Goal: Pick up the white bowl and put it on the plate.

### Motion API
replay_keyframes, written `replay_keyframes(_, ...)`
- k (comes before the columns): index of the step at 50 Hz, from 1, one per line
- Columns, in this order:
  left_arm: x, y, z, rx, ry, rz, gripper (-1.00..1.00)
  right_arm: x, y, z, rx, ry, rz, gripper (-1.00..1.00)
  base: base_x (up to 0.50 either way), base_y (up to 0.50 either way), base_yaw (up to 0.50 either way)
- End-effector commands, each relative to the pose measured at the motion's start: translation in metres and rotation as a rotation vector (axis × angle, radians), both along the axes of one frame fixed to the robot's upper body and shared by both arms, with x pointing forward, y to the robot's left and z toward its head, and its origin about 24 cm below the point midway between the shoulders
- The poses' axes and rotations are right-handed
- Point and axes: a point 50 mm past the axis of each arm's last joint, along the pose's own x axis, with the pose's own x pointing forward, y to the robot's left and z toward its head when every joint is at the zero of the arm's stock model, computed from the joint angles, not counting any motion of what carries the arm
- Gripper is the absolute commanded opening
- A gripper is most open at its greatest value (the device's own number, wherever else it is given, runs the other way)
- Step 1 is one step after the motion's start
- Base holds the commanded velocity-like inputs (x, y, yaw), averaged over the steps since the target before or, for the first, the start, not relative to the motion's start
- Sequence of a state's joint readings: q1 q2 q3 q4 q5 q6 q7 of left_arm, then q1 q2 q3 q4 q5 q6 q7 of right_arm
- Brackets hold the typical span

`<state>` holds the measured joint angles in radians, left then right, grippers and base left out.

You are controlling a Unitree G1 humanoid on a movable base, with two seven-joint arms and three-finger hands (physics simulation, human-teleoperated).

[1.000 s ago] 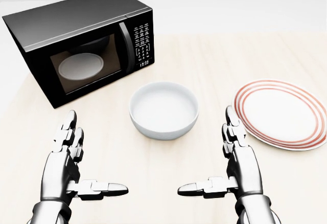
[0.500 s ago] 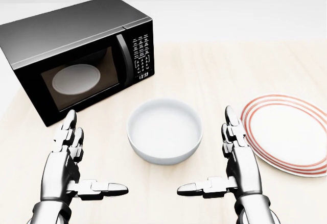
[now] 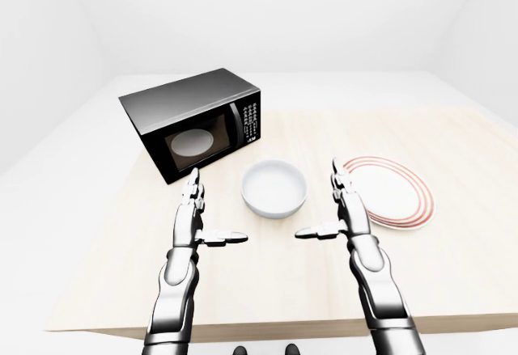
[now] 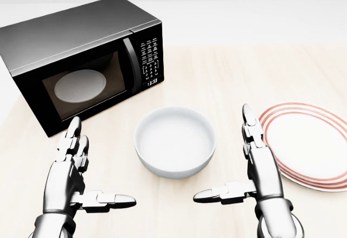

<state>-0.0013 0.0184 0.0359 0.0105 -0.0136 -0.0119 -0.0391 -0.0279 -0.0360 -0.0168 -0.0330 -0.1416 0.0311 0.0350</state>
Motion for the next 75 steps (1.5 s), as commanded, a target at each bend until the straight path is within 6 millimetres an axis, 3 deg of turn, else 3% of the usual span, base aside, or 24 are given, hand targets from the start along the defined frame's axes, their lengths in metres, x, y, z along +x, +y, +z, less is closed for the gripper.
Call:
replay_keyframes(1,0.000,0.000,0.000,0.000,0.000,0.000,1.00,0.007,-0.007,0.012,-0.141,-0.021,-0.001,1.00,0.00,0.00,0.00)
replay_keyframes(14,0.000,0.000,0.000,0.000,0.000,0.000,1.00,0.013,0.000,0.014,-0.422,-0.008,0.086,1.00,0.00,0.00,0.00)
replay_keyframes(15,0.000,0.000,0.000,0.000,0.000,0.000,1.00,0.012,0.002,0.013,-0.539,-0.001,0.123,1.00,0.00,0.00,0.00)
replay_keyframes(18,0.000,0.000,0.000,0.000,0.000,0.000,1.00,0.010,0.003,0.012,-0.594,0.002,0.140,1.00,0.00,0.00,0.00)
replay_keyframes(19,0.000,0.000,0.000,0.000,0.000,0.000,1.00,0.015,0.012,0.033,-0.840,-0.065,0.175,1.00,0.00,0.00,0.00)
replay_keyframes(21,0.000,0.000,0.000,0.000,0.000,0.000,1.00,0.017,0.014,0.033,-0.873,-0.079,0.177,1.00,0.00,0.00,0.00)
replay_keyframes(60,0.000,0.000,-0.002,0.001,0.006,0.002,1.00,0.026,0.042,0.056,-1.129,-0.129,0.310,1.00,0.00,0.00,0.00)
replay_keyframes(75,0.001,0.000,-0.001,-0.003,0.010,0.006,1.00,0.026,0.058,0.062,-1.175,-0.058,0.492,1.00,0.00,0.00,0.00)
